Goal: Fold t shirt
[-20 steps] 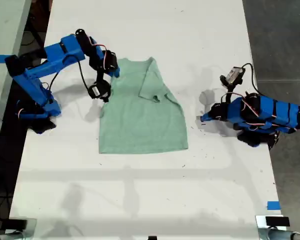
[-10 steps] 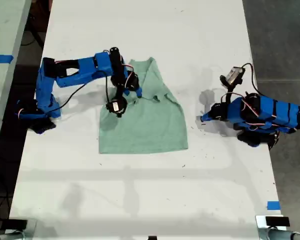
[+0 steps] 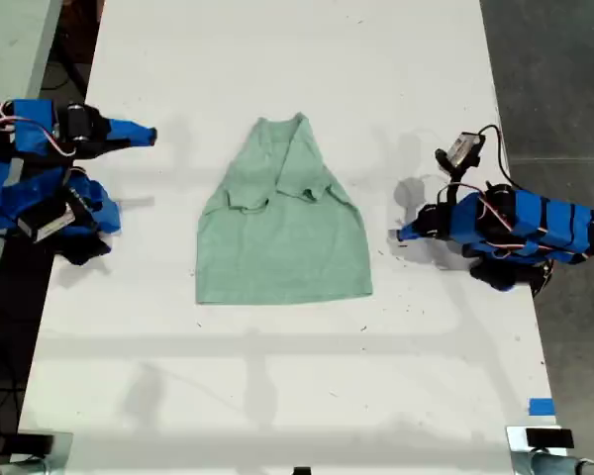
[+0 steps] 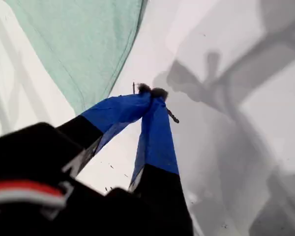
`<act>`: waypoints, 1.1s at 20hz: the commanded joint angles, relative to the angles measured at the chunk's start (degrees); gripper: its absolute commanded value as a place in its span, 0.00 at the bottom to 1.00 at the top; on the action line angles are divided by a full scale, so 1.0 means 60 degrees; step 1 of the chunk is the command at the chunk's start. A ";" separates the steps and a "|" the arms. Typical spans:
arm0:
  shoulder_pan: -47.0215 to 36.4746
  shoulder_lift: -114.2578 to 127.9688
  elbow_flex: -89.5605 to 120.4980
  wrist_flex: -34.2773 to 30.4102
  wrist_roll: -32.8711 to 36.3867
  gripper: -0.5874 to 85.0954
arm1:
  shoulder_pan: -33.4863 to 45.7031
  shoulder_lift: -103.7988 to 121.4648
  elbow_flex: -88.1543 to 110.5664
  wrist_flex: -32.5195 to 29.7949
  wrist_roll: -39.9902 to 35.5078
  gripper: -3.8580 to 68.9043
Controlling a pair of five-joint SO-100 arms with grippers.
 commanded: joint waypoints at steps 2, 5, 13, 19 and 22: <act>0.0674 0.3882 0.6313 -0.1699 -0.0557 0.01 | -0.0059 0.0117 0.0293 -0.0117 -0.0103 0.04; 0.0688 0.3940 0.6738 -0.1670 -0.0146 0.01 | -0.0088 0.0117 0.0308 -0.0103 -0.0103 0.04; 0.0571 0.3940 0.6943 -0.1582 -0.0278 0.01 | -0.0088 0.0117 0.0308 -0.0103 -0.0073 0.04; 0.0542 0.3940 0.6973 -0.1567 -0.0293 0.01 | -0.0117 0.0117 0.0308 -0.0146 -0.0073 0.04; 0.0542 0.3940 0.6987 -0.1567 -0.0293 0.01 | -0.0176 0.0117 0.0308 -0.0220 -0.0088 0.05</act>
